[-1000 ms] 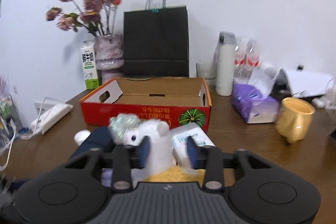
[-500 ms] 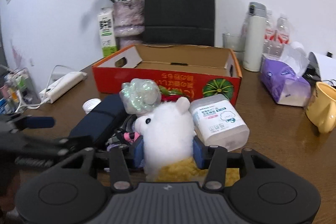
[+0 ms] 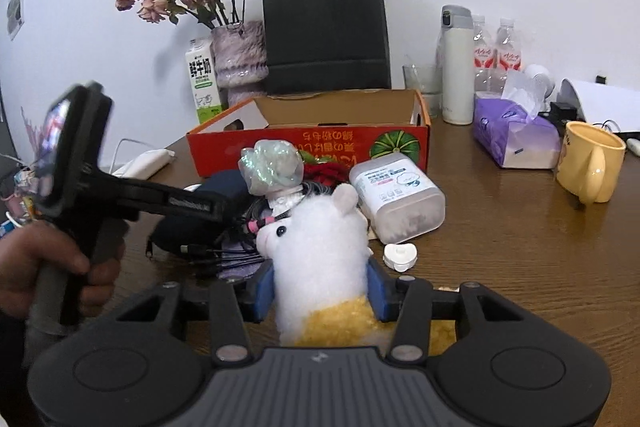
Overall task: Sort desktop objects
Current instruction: 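Grasp the plush alpaca with the right tool while the left tool grasps the navy pouch, then carry the alpaca and pouch into the red box and release both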
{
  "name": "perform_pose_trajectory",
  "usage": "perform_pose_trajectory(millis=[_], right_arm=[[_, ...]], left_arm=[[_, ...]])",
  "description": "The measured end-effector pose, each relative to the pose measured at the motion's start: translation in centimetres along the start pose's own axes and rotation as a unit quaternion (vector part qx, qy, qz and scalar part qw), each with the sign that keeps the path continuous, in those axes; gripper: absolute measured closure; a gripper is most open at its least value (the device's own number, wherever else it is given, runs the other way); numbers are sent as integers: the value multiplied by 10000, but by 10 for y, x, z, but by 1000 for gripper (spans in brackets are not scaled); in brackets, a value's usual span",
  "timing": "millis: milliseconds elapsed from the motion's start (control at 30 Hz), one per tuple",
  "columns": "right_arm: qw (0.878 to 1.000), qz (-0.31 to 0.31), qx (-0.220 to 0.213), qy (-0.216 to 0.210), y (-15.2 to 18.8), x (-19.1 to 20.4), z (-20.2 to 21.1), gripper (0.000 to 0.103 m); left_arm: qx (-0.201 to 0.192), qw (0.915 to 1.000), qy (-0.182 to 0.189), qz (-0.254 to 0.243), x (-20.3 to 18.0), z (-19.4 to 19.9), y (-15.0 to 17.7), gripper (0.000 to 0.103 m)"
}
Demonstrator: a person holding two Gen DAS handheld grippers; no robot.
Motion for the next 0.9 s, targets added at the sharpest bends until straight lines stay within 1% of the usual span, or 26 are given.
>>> perform_pose_trajectory(millis=[67, 133, 167, 233, 300, 367, 400, 433, 467, 500, 533, 567, 633, 667, 700, 733, 767, 800, 833, 867, 900], right_arm=[[9999, -34, -56, -116, -3, 1, 11, 58], [9998, -6, -85, -183, -3, 4, 24, 58], [9998, 16, -57, -179, -2, 6, 28, 58], [9997, 9, 182, -171, 4, 9, 34, 58], [9989, -19, 438, -156, 11, 13, 38, 58], [9988, 69, 474, -26, 16, 22, 42, 58], [9988, 136, 464, -27, 18, 26, 42, 58], [9990, 188, 412, -36, 19, 30, 40, 56], [9990, 241, 371, 7, 20, 32, 38, 55], [9988, 338, 326, 154, 22, 35, 35, 54], [9981, 446, 283, 316, 23, 37, 34, 52], [9970, 570, 271, 453, 25, 37, 34, 50], [9954, 730, 266, 552, 30, 39, 39, 47], [9953, 758, 230, 551, 33, 38, 44, 44], [9953, 775, 191, 544, 36, 36, 50, 33], [9956, 768, 124, 529, 39, 33, 56, 24], [9959, 744, 37, 503, 41, 30, 61, 21], [9966, 692, -71, 432, 43, 26, 66, 21], [9974, 588, -142, 379, 41, 22, 68, 25], [9983, 422, -222, 350, 39, 17, 68, 30], [9989, 249, -297, 271, 35, 13, 70, 47]], left_arm=[[-159, 9998, 79, 30, -2, 29, 4, 36], [-315, 9995, 60, 7, -4, 57, 15, 36], [-332, 9994, 6, -36, -5, 68, 24, 36], [-251, 9996, -117, -23, -8, 81, 50, 36], [-87, 9999, -86, 94, -9, 83, 77, 36], [80, 9996, -32, 282, -9, 79, 100, 36], [91, 9994, -36, 321, -6, 76, 107, 36], [66, 9993, -78, 368, -5, 75, 114, 36], [75, 9990, -213, 377, -3, 73, 120, 35], [127, 9987, -379, 312, -2, 70, 125, 35], [164, 9982, -527, 221, -2, 67, 128, 33], [82, 9981, -599, 144, -2, 69, 131, 31], [-67, 9972, -749, 20, -4, 73, 132, 20], [-154, 9965, -822, -72, -5, 75, 131, 10], [-239, 9958, -872, -162, -8, 77, 131, 1], [-329, 9954, -865, -260, -10, 79, 129, 0], [-419, 9953, -805, -339, -12, 80, 128, 0], [-452, 9955, -755, -355, -13, 80, 127, 0], [-417, 9961, -711, -306, -12, 78, 125, 0], [-372, 9967, -676, -243, -11, 76, 123, 0], [-347, 9973, -629, -169, -10, 75, 122, 0]])
Point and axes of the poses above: each gripper's, at about its wrist camera, not at the fingertips, and z roughly against the way its jaws point, x to its left, y to its underside, the point moved 8 cm from there along -z, roughly the way its jaws point, and after that the axes turned 14 degrees about x, right-handed, at the moved point
